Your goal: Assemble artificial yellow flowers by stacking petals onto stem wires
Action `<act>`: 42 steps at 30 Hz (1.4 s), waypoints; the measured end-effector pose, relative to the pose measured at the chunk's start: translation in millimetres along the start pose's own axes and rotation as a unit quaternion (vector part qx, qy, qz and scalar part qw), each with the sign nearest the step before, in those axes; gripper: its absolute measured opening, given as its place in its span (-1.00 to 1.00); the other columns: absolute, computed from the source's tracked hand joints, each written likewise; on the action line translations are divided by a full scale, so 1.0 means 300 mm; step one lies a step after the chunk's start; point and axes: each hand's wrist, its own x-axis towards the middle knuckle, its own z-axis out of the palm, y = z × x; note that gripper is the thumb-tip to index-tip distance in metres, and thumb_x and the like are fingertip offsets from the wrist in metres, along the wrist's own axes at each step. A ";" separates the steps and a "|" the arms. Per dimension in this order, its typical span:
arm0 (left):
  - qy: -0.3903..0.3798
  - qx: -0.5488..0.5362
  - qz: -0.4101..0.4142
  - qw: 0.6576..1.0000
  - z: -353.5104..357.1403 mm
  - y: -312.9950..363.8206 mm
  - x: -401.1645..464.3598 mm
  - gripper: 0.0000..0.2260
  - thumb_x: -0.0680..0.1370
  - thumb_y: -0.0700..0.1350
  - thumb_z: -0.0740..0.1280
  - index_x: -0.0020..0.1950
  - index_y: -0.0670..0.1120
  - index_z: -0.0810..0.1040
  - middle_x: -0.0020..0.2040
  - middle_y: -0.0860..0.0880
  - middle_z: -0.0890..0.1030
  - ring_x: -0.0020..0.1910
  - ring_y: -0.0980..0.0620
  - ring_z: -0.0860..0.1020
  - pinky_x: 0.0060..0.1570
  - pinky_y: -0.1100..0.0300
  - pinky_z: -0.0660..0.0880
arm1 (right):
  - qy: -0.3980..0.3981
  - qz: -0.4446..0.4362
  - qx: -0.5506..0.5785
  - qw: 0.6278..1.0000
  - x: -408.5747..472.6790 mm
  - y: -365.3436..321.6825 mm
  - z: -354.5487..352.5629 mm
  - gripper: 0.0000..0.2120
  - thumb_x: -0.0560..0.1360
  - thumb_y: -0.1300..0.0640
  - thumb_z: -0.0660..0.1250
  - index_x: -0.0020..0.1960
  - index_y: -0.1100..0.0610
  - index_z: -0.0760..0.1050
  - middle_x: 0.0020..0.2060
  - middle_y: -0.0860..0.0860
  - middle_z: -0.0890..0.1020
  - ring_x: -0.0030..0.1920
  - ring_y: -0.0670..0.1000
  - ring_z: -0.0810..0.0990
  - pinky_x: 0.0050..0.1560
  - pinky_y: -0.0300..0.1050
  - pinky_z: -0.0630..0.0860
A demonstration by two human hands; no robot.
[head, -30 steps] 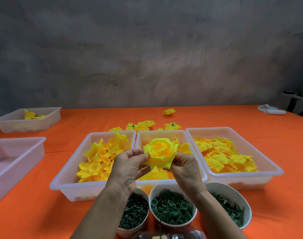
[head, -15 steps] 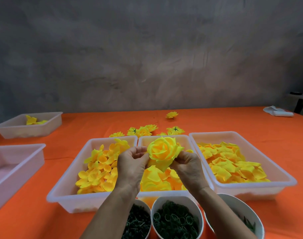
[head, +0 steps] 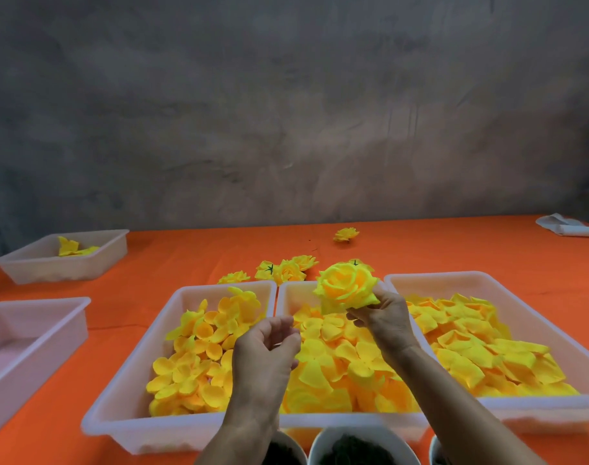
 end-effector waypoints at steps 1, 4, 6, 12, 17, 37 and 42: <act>-0.001 -0.001 0.000 1.000 -0.002 -0.004 0.004 -0.84 0.50 -0.32 0.36 -0.07 -0.06 0.60 -0.13 -0.06 0.66 -0.17 0.03 0.59 -0.30 0.26 0.52 | 0.004 0.003 -0.006 1.000 0.025 0.005 0.002 -0.77 0.36 0.39 0.45 -0.33 0.11 0.57 -0.48 0.04 0.57 -0.49 -0.13 0.53 -0.44 -0.28 0.45; -0.005 -0.003 -0.002 1.000 -0.005 -0.017 0.021 -0.82 0.50 -0.33 0.36 -0.07 -0.05 0.60 -0.16 -0.04 0.67 -0.19 0.04 0.60 -0.31 0.27 0.52 | 0.021 0.024 -0.028 0.999 0.112 0.027 0.018 -0.86 0.36 0.39 0.45 -0.31 0.20 0.59 -0.47 0.06 0.56 -0.50 -0.10 0.53 -0.44 -0.27 0.47; -0.006 -0.007 -0.008 1.000 -0.008 -0.027 0.034 -0.81 0.48 -0.34 0.36 -0.08 -0.06 0.61 -0.20 -0.02 0.68 -0.20 0.04 0.61 -0.35 0.30 0.51 | 0.023 0.039 -0.051 0.998 0.173 0.046 0.033 -0.91 0.37 0.37 0.46 -0.26 0.23 0.60 -0.45 0.07 0.57 -0.45 -0.02 0.54 -0.38 -0.19 0.48; -0.012 0.005 -0.023 1.000 -0.015 -0.060 0.067 -0.79 0.47 -0.39 0.34 -0.11 -0.08 0.60 -0.26 -0.02 0.67 -0.28 0.04 0.59 -0.36 0.27 0.50 | 0.037 0.065 -0.106 0.992 0.327 0.100 0.086 -0.98 0.38 0.31 0.46 -0.21 0.26 0.63 -0.38 0.13 0.62 -0.36 0.06 0.56 -0.22 -0.04 0.52; -0.004 0.004 -0.038 0.999 -0.005 -0.081 0.099 -0.78 0.48 -0.41 0.32 -0.13 -0.10 0.59 -0.32 -0.01 0.66 -0.34 0.04 0.57 -0.43 0.31 0.50 | 0.046 0.101 -0.160 0.981 0.406 0.140 0.115 -0.93 0.40 0.25 0.45 -0.23 0.11 0.63 -0.35 0.12 0.65 -0.29 0.07 0.62 -0.08 0.04 0.59; 0.026 0.001 -0.040 0.999 0.017 -0.142 0.198 -0.82 0.48 -0.35 0.35 -0.07 -0.08 0.60 -0.22 -0.05 0.67 -0.25 0.05 0.60 -0.36 0.29 0.49 | 0.076 0.195 -0.214 0.954 0.548 0.176 0.223 -0.92 0.40 0.27 0.43 -0.21 0.29 0.61 -0.35 0.14 0.64 -0.27 0.11 0.64 -0.08 0.03 0.63; 0.021 0.003 -0.041 0.999 0.021 -0.143 0.205 -0.83 0.48 -0.35 0.36 -0.06 -0.10 0.60 -0.22 -0.06 0.66 -0.27 0.08 0.59 -0.36 0.31 0.49 | 0.038 0.186 -0.197 0.962 0.568 0.153 0.246 -0.82 0.40 0.23 0.48 -0.10 0.29 0.52 -0.23 0.17 0.63 -0.19 0.13 0.66 -0.08 0.03 0.62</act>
